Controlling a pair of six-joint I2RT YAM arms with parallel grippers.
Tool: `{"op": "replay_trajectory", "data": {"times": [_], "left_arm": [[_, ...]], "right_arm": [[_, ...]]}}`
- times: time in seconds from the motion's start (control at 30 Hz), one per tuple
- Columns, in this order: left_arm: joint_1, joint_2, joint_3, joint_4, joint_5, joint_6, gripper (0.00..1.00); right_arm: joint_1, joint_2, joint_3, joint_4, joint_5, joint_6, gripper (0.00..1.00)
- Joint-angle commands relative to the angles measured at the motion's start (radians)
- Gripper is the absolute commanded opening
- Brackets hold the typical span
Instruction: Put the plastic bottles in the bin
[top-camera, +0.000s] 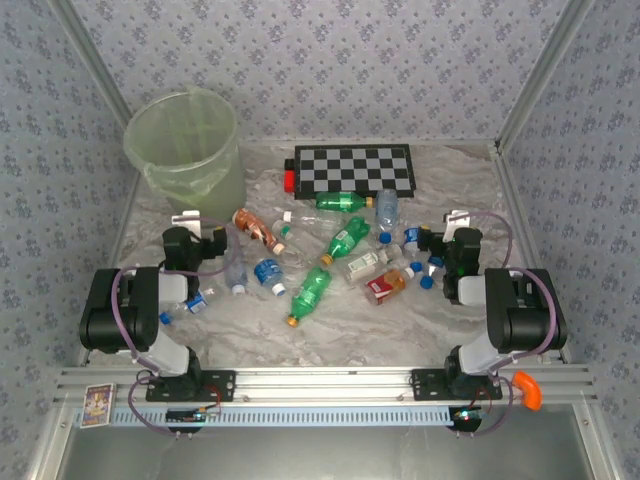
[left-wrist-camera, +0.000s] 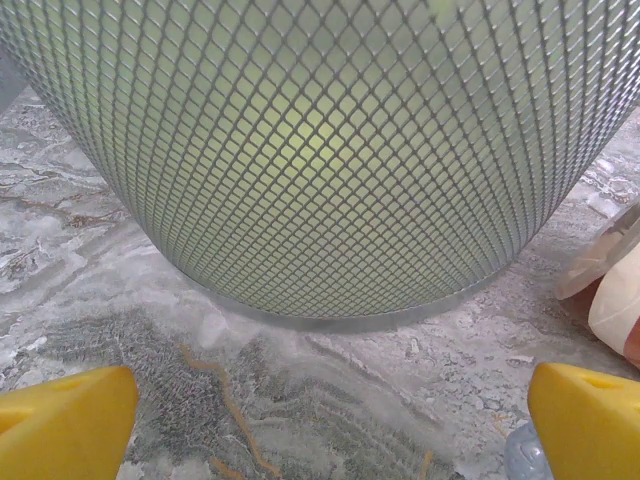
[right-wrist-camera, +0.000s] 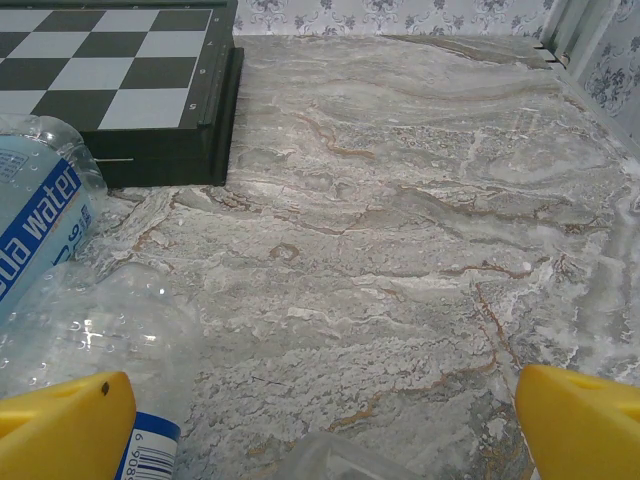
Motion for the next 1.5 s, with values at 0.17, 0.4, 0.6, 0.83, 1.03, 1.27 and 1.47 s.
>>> {"op": "replay_trajectory", "data": {"times": [0.17,0.4,0.6,0.83,1.03,1.27,1.47], "left_arm": [[-0.002,-0.007,0.025,-0.001,-0.006,-0.004,1.00],[-0.004,-0.007,0.025,0.000,-0.006,-0.005,1.00],[-0.002,-0.007,0.025,-0.001,-0.004,-0.007,1.00],[0.008,-0.007,0.023,0.002,0.015,-0.013,1.00],[0.021,-0.046,0.059,-0.091,0.010,-0.031,1.00],[0.021,-0.046,0.077,-0.125,0.019,-0.027,1.00],[0.022,-0.076,0.080,-0.156,0.034,-0.016,1.00]], "right_arm": [[0.002,0.008,0.021,-0.014,0.015,0.005,0.99],[0.003,0.008,0.021,-0.014,0.015,0.005,0.99],[0.002,0.009,0.021,-0.014,0.014,0.005,0.99],[0.001,0.008,0.021,-0.014,0.011,0.005,0.99],[0.001,0.005,0.016,-0.003,0.011,0.004,0.99],[0.003,0.006,0.020,-0.010,0.014,0.003,0.99],[0.002,0.005,0.018,-0.008,0.010,0.003,0.99]]}}
